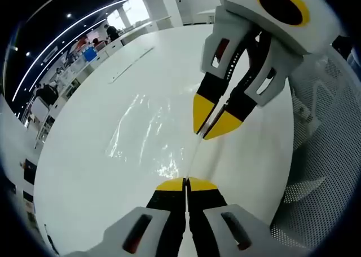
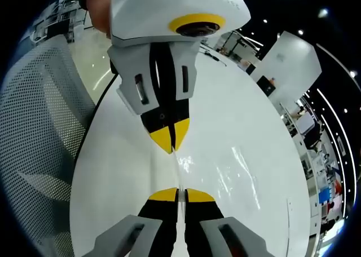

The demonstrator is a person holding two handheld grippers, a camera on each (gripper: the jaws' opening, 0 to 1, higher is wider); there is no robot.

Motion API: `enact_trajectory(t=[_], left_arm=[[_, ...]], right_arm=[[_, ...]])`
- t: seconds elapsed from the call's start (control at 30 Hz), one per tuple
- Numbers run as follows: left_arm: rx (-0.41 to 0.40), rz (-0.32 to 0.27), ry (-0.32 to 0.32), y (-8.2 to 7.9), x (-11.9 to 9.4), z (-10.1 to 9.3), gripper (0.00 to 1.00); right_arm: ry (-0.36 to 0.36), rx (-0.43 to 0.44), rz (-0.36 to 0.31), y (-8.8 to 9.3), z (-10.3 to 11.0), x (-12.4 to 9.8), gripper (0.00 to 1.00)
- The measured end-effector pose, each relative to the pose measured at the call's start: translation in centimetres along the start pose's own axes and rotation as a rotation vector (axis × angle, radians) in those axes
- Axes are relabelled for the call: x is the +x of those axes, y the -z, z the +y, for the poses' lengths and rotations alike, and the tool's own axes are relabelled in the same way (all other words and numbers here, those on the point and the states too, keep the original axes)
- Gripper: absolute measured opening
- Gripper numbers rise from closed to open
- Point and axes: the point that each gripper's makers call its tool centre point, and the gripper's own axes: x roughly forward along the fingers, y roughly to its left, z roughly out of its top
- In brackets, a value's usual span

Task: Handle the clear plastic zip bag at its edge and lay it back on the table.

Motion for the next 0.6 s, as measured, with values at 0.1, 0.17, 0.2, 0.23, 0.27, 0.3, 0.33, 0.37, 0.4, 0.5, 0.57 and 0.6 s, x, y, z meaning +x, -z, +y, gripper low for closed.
enact_trajectory(t=[0.1, 0.17, 0.2, 0.23, 0.27, 0.3, 0.33, 0.37, 0.4, 0.5, 0.57, 0.6], left_arm=[[-0.001, 0.004, -0.001, 0.1, 0.0, 0.0, 0.00], [-0.002, 0.006, -0.003, 0.1, 0.0, 0.1, 0.00], [-0.002, 0.008, -0.004, 0.2, -0.1, 0.1, 0.00], [-0.003, 0.010, -0.005, 0.2, -0.1, 0.1, 0.00], [-0.002, 0.012, -0.006, 0.3, -0.1, 0.2, 0.00], [-0.002, 0.013, -0.007, 0.3, -0.1, 0.2, 0.00], [-0.005, 0.013, -0.007, 0.5, 0.0, 0.2, 0.00], [-0.005, 0.017, -0.008, 0.6, 0.0, 0.3, 0.00], [0.017, 0.094, -0.032, 2.2, -0.2, 0.8, 0.00], [-0.074, 0.025, 0.001, 2.5, -0.4, 0.6, 0.00], [-0.084, -0.021, -0.037, 2.0, -0.9, 1.2, 0.00], [-0.094, -0.057, -0.035, 1.3, -1.1, 1.2, 0.00]], right_arm=[[0.000, -0.001, 0.001, 0.0, 0.1, 0.0, 0.00], [-0.001, -0.007, 0.000, 0.0, 0.1, -0.1, 0.00], [-0.001, -0.009, -0.001, 0.0, 0.1, -0.1, 0.00], [-0.001, -0.011, -0.001, 0.0, 0.1, -0.1, 0.00], [0.000, -0.012, -0.001, 0.0, 0.0, -0.1, 0.00], [0.000, -0.011, 0.000, 0.1, 0.0, -0.1, 0.00], [0.001, -0.007, 0.002, 0.1, 0.0, -0.1, 0.00], [0.002, -0.007, 0.004, 0.2, 0.0, -0.1, 0.00], [0.024, -0.016, 0.059, 1.4, -0.5, -0.3, 0.00], [0.016, 0.027, 0.036, 2.1, -0.7, -0.9, 0.00], [0.016, 0.013, 0.036, 2.3, -0.8, -1.1, 0.00], [0.017, 0.012, 0.039, 2.3, -0.8, -1.1, 0.00]])
